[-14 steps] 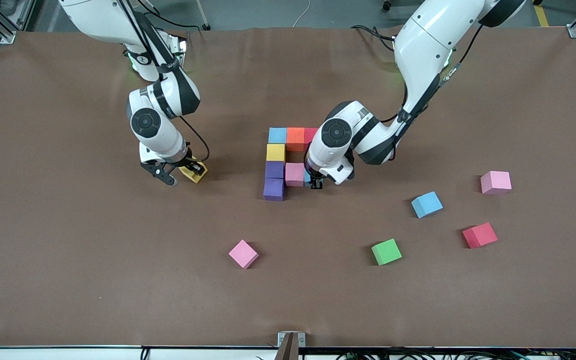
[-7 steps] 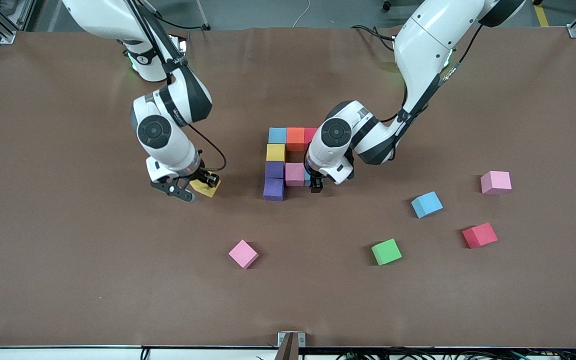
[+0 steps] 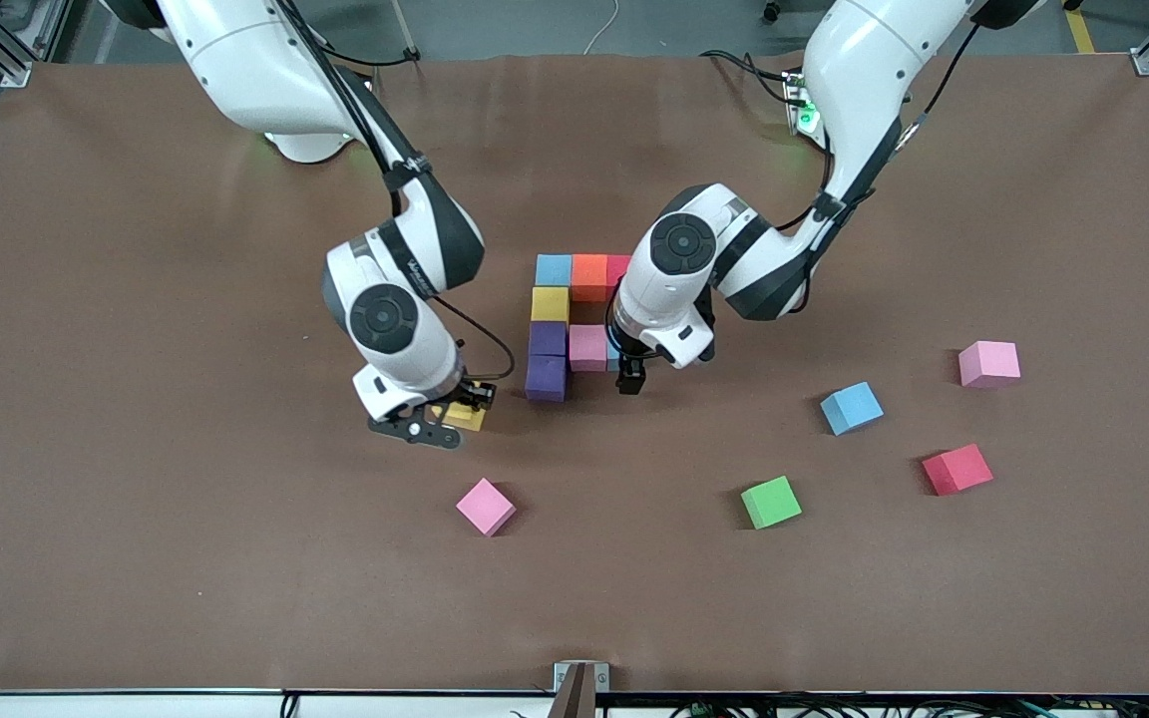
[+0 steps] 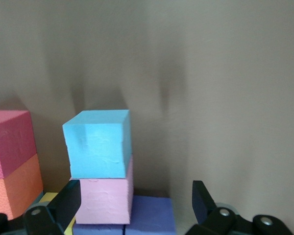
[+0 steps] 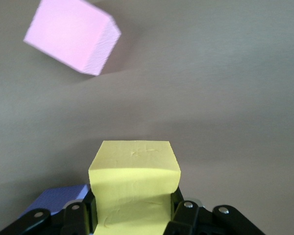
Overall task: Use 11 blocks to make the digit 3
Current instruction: 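Lower the yellow block below the purple block while the left gripper withdraws, then reach the left gripper to the green block while the right gripper releases yellow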
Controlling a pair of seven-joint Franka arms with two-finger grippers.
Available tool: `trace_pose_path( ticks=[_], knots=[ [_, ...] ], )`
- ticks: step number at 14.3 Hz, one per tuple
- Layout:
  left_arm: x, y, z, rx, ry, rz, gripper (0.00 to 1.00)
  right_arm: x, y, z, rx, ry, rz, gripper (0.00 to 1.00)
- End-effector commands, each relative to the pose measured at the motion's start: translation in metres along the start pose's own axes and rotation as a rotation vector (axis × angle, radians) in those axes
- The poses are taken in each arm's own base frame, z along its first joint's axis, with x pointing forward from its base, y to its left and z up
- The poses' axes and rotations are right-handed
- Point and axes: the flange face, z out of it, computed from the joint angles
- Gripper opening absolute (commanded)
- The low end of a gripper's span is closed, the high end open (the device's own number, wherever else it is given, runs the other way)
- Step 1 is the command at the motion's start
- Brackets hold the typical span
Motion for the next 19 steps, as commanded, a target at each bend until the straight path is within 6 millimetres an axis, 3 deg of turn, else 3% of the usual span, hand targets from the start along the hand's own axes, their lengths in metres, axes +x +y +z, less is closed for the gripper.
trace_pose_path(
  ticks=[1,2,5,11,16,19],
  knots=[
    [0.019,0.037,-0.044,-0.017,0.008,0.062,1.0,0.008,-0.028,-0.002,-0.009,0.008,-0.052,0.0],
    [0.023,0.046,-0.055,-0.022,0.011,0.09,1.0,0.007,-0.032,-0.001,-0.007,0.011,-0.069,0.0],
    [0.066,0.083,-0.077,-0.038,0.019,0.195,1.0,0.004,-0.045,0.002,-0.004,0.018,-0.096,0.0],
    [0.138,0.123,-0.102,-0.007,0.114,0.506,1.0,0.003,-0.067,0.015,0.003,0.029,-0.122,0.0],
    [0.189,0.142,-0.099,0.036,0.114,0.733,1.0,-0.002,-0.082,0.029,-0.001,0.032,-0.141,0.0],
    [0.208,0.153,-0.093,0.049,0.116,0.893,1.0,0.0,-0.09,0.025,0.007,0.045,-0.147,0.0]
  ],
)
